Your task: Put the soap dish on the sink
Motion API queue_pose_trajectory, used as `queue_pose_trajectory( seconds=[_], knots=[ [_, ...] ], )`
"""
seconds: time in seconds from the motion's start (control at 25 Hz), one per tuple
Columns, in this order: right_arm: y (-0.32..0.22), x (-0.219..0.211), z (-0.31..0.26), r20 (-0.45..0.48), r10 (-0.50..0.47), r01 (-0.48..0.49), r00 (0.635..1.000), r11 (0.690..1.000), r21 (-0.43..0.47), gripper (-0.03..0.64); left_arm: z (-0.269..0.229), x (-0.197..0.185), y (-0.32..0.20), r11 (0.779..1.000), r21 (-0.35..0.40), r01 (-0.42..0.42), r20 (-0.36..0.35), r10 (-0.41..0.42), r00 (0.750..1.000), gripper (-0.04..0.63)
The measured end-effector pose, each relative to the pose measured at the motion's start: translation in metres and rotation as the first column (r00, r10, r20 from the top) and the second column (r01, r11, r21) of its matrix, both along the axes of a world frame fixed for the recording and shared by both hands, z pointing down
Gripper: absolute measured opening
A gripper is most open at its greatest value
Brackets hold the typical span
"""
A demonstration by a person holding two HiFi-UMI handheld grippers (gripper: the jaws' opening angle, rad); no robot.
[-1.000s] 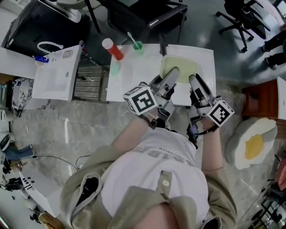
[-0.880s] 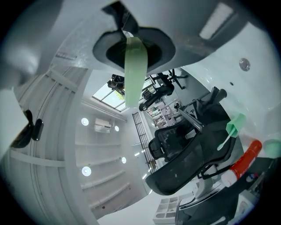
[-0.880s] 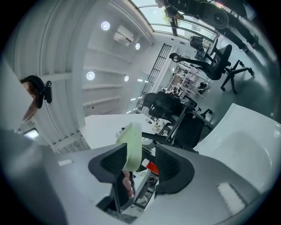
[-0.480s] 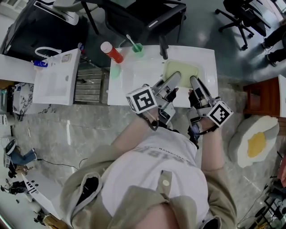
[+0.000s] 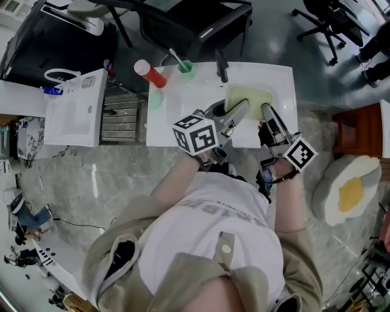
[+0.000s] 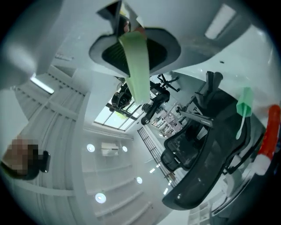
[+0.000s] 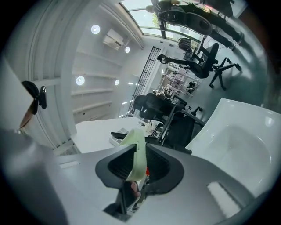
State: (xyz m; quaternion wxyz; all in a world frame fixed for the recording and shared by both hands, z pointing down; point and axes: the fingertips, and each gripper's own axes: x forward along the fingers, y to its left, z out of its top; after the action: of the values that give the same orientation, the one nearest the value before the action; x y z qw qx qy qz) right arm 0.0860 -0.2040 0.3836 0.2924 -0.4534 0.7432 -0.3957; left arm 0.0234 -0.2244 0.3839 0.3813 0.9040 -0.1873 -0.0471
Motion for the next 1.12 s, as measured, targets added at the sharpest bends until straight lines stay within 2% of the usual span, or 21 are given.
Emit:
queue_pose_trajectory(
  seconds=[0.08, 0.16, 0.44, 0.64, 0.76, 0.84, 0.92, 1.0, 1.12],
  knots=[
    [-0.001, 0.003, 0.004, 0.005, 0.012, -0.012, 1.0, 1.0, -0.018, 0.069, 0.003, -0.001, -0.002, 0.998, 0.059, -0.017, 0.05, 0.014, 0.999, 0.131],
    [-0.003, 0.004, 0.009, 0.011, 0.019, -0.019, 1.0, 0.999, -0.037, 0.067, 0.007, -0.001, -0.003, 0.995, 0.092, -0.035, 0.083, 0.028, 0.996, 0.144],
    [-0.006, 0.011, 0.031, 0.03, 0.082, -0.077, 0.996, 0.988, -0.131, 0.068, 0.022, 0.002, -0.007, 0.992, 0.095, -0.079, 0.12, 0.067, 0.99, 0.22],
    [-0.005, 0.026, 0.048, 0.079, 0.181, -0.157, 0.98, 0.957, -0.245, 0.067, 0.025, 0.002, -0.009, 0.985, 0.12, -0.121, 0.15, 0.102, 0.983, 0.312],
    [-0.005, 0.032, 0.055, 0.104, 0.226, -0.187, 0.969, 0.938, -0.292, 0.067, 0.026, 0.002, -0.008, 0.974, 0.17, -0.152, 0.197, 0.118, 0.973, 0.333],
    [-0.006, 0.035, 0.057, 0.099, 0.238, -0.198, 0.966, 0.931, -0.307, 0.067, 0.027, 0.001, -0.007, 0.959, 0.221, -0.174, 0.243, 0.119, 0.963, 0.347],
    [-0.006, 0.037, 0.058, 0.084, 0.241, -0.203, 0.967, 0.927, -0.315, 0.069, 0.026, -0.001, -0.007, 0.936, 0.294, -0.196, 0.301, 0.103, 0.948, 0.348],
    [-0.006, 0.041, 0.06, 0.067, 0.245, -0.21, 0.967, 0.918, -0.336, 0.069, 0.023, -0.001, -0.006, 0.898, 0.379, -0.224, 0.36, 0.08, 0.93, 0.356],
    [-0.011, 0.044, 0.055, 0.056, 0.239, -0.206, 0.969, 0.916, -0.344, 0.069, 0.018, 0.004, -0.008, 0.829, 0.487, -0.276, 0.429, 0.049, 0.902, 0.356]
  ],
)
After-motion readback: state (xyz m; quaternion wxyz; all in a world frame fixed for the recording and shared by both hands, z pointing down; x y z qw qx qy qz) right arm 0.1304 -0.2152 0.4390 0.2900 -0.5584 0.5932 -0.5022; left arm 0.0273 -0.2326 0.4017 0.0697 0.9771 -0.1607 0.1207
